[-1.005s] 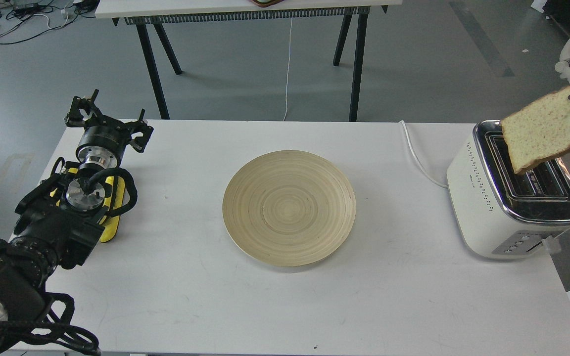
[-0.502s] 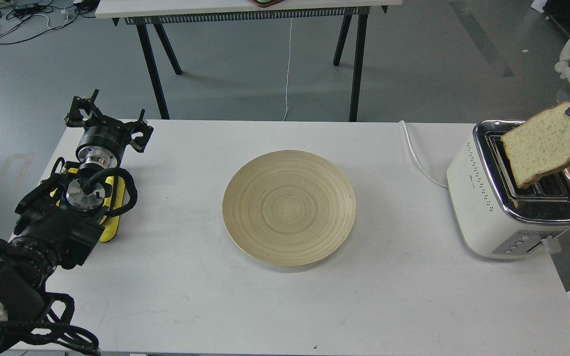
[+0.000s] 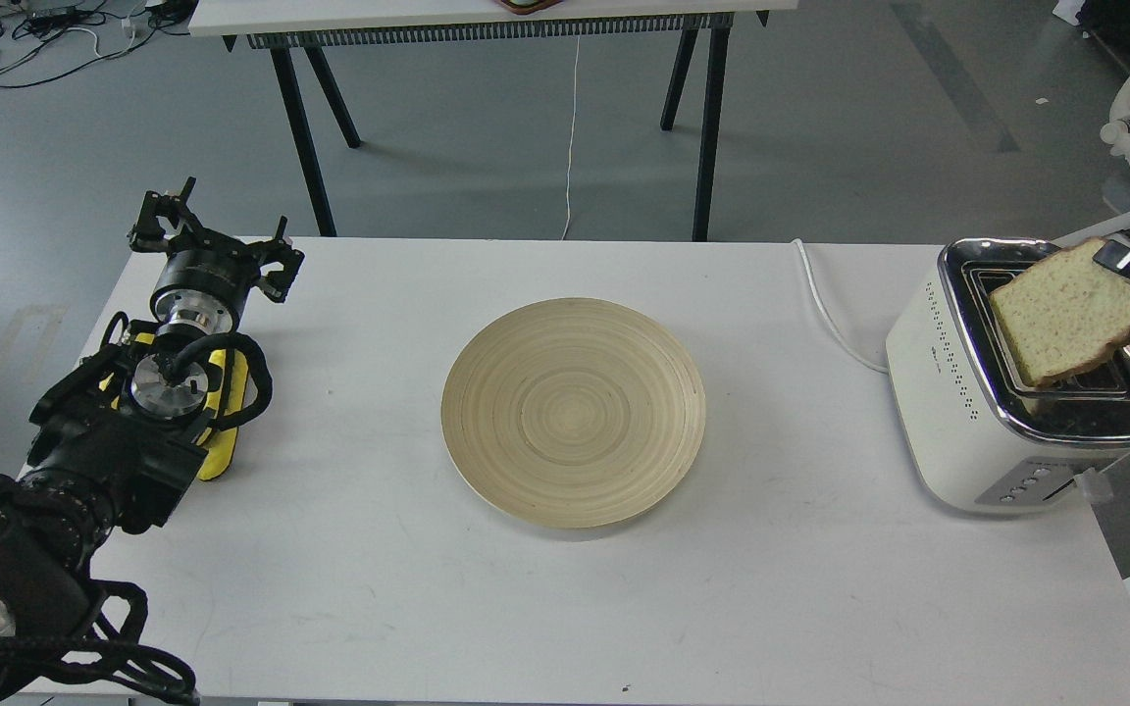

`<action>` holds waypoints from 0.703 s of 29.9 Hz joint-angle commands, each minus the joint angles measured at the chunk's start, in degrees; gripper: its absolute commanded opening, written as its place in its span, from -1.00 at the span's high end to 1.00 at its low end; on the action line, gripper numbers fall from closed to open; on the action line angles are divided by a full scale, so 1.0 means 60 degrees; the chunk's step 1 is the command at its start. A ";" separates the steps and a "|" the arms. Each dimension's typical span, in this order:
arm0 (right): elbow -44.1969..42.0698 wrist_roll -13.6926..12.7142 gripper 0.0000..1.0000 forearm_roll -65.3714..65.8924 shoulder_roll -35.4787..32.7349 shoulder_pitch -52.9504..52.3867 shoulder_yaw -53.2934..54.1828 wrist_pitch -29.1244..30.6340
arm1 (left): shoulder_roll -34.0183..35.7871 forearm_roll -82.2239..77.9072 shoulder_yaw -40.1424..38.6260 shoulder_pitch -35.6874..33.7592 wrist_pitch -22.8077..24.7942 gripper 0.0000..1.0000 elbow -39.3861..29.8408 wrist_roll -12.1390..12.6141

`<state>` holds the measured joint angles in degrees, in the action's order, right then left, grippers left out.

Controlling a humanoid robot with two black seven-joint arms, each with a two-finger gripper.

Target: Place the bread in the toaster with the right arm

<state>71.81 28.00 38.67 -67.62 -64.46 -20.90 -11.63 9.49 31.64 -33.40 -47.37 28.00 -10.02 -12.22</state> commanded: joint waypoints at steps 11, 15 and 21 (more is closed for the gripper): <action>-0.0015 0.0000 -0.98 -0.0015 0.0284 -0.0432 0.0421 0.0049 | 0.0000 0.0000 0.0000 0.0000 0.0000 -1.00 0.0000 0.0000; -0.0001 0.0000 -0.97 -0.0015 0.0327 -0.1047 0.1137 0.0049 | 0.0000 0.0000 0.0000 0.0000 0.0000 -1.00 0.0000 0.0000; -0.0687 0.0000 -0.97 -0.3376 0.2857 -0.0889 0.2589 0.0122 | 0.0000 0.0000 0.0000 0.0000 0.0000 -1.00 0.0000 0.0000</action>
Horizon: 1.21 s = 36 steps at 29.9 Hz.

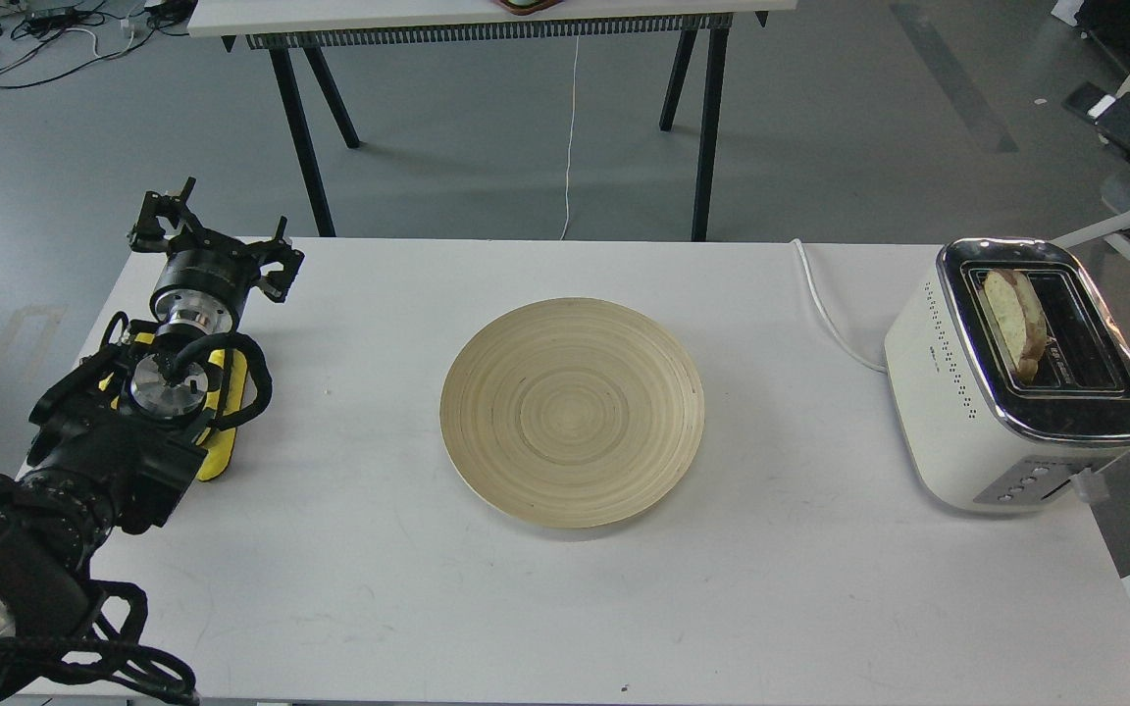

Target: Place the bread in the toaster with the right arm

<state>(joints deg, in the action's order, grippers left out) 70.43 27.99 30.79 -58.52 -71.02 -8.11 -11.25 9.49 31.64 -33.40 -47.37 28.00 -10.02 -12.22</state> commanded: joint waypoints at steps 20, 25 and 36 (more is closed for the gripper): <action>-0.4281 0.0001 -0.98 -0.6495 0.6911 0.4176 0.3783 0.4438 | 0.0000 0.0000 0.0000 0.0000 0.0000 -1.00 0.0000 0.0000; -0.4515 0.0001 -0.98 -0.6495 0.7393 0.4512 0.3798 0.4599 | 0.0000 0.0000 0.0000 0.0000 0.0000 -1.00 0.0000 0.0000; -0.5190 0.0001 -0.98 -0.6495 0.7922 0.4909 0.4106 0.5347 | 0.0000 0.0000 0.0000 0.0000 0.0000 -1.00 0.0000 0.0000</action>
<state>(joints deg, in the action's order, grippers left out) 39.00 28.00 -8.21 -10.83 -41.56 16.43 20.79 9.44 31.64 -33.41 -47.37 28.00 -10.02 -12.22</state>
